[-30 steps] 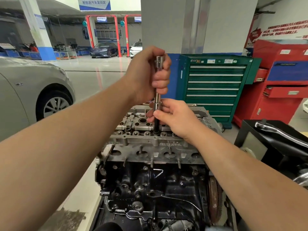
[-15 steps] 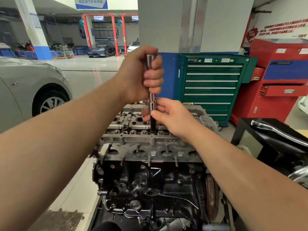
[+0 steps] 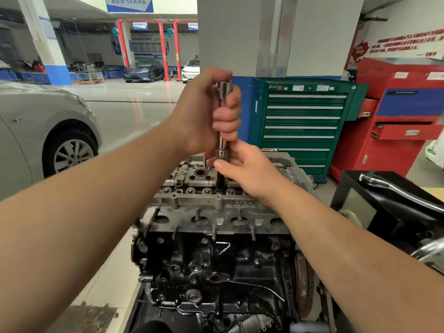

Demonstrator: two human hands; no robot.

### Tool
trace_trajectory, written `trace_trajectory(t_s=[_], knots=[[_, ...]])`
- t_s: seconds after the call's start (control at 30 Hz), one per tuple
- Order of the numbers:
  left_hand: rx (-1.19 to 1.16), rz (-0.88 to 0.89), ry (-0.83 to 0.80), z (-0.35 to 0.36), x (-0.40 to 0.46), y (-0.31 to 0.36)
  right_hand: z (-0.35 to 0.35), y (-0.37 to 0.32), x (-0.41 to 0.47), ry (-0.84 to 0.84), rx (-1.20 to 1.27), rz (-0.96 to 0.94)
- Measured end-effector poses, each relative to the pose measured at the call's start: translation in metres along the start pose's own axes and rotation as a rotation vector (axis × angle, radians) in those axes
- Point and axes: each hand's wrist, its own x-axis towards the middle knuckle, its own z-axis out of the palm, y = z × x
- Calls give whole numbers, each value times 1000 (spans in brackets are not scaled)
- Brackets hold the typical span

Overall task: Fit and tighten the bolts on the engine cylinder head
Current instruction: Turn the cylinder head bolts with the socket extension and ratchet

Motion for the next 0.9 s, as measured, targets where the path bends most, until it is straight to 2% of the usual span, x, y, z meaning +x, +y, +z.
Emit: trace_trajectory(t_s=[0.07, 0.17, 0.2, 0.3, 0.37, 0.43, 0.5, 0.53, 0.57, 0.63, 0.73, 0.83, 0.9], knots=[[61, 14, 85, -6, -2, 4, -2, 3, 2, -30, 15, 2], [216, 178, 408, 5, -8, -2, -2, 3, 5, 55, -21, 30], [218, 218, 464, 11, -10, -5, -2, 3, 6, 97, -72, 29], [250, 265, 463, 32, -12, -15, 2, 1, 8, 193, -233, -14], [340, 329, 516, 35, -7, -16, 1, 0, 6, 159, -193, -16], [223, 244, 380, 21, 0, -11, 0, 1, 3, 58, -25, -18], [63, 45, 73, 6, 3, 2, -2, 2, 1, -7, 37, -21], [60, 5, -14, -1, 3, 6, -2, 3, 2, -24, 39, -16], [88, 1, -31, -3, 3, 8, -1, 3, 3, -23, 41, -6], [181, 57, 108, -1, 3, 9, -1, 3, 5, 24, 50, 15], [286, 257, 400, 19, -2, -1, -1, 1, 7, 136, -107, 17], [407, 364, 479, 38, -4, -19, 1, -1, 9, 182, -207, 28], [537, 421, 545, 35, -2, -16, -1, -2, 6, 117, -145, 29]])
